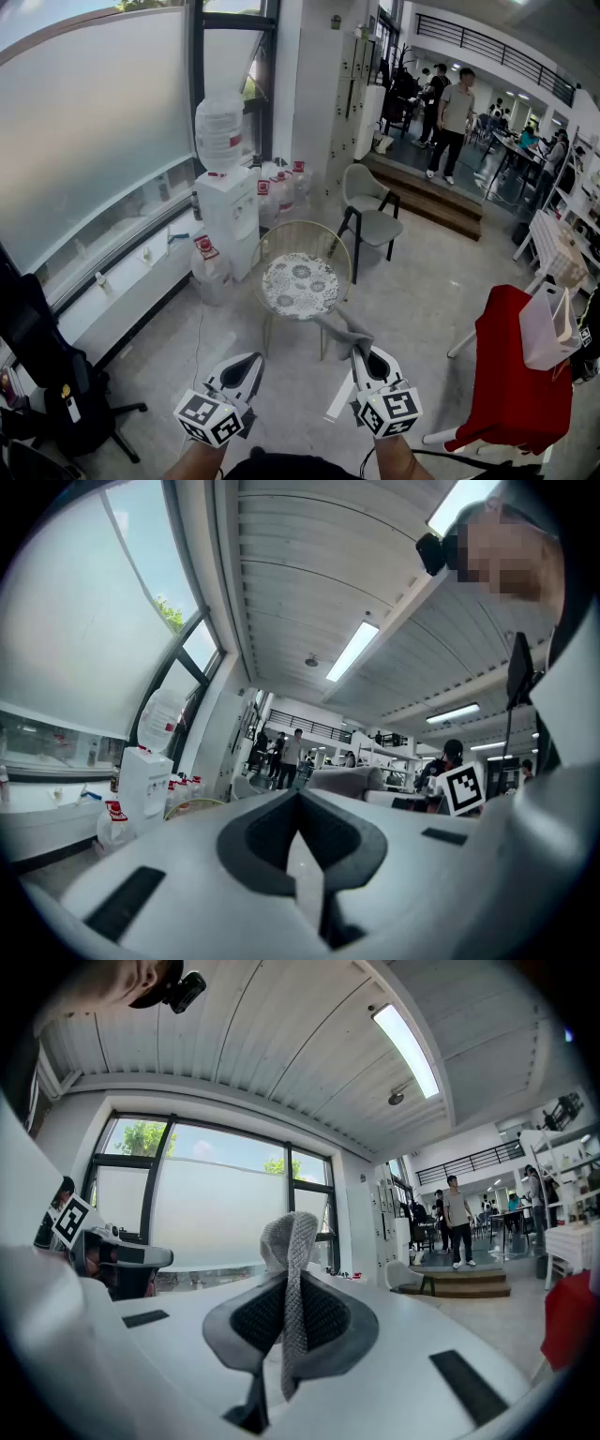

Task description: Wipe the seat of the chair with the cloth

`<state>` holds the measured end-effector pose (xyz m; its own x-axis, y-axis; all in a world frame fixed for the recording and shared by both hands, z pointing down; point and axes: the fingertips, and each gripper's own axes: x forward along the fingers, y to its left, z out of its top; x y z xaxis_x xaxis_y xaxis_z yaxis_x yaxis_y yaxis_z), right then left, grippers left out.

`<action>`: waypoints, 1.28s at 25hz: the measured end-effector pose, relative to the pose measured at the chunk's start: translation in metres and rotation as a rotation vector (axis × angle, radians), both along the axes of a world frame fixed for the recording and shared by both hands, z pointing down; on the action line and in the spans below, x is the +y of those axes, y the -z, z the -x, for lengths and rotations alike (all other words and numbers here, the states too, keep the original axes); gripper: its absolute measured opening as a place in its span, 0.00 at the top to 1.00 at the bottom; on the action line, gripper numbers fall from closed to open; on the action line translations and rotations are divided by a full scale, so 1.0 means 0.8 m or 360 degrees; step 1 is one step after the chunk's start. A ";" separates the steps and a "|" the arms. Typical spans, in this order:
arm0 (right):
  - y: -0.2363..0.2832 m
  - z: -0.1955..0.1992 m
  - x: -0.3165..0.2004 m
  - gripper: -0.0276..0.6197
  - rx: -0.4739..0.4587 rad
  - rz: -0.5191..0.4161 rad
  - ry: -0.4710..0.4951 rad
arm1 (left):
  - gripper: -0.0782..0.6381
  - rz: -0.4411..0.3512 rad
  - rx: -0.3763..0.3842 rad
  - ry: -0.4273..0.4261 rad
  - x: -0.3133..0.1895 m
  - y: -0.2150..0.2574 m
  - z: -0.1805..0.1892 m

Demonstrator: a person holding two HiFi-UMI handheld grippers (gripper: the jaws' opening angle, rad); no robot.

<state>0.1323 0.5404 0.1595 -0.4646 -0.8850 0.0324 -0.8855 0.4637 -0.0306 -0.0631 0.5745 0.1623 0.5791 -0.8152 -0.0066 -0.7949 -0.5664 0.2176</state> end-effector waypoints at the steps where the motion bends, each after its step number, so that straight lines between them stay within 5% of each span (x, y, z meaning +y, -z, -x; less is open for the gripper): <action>1: 0.000 0.001 0.000 0.92 -0.0001 -0.0002 -0.0001 | 0.88 -0.0009 -0.0004 0.0000 0.000 0.001 0.001; 32: -0.025 0.092 -0.014 0.92 -0.0022 0.0075 -0.0123 | 0.88 -0.0049 0.0000 -0.0157 -0.019 -0.014 0.084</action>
<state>0.0589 0.5290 0.1796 -0.3956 -0.9158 0.0691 -0.9179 0.3918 -0.0630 -0.1307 0.5593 0.1737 0.6567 -0.7535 -0.0309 -0.7348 -0.6485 0.1989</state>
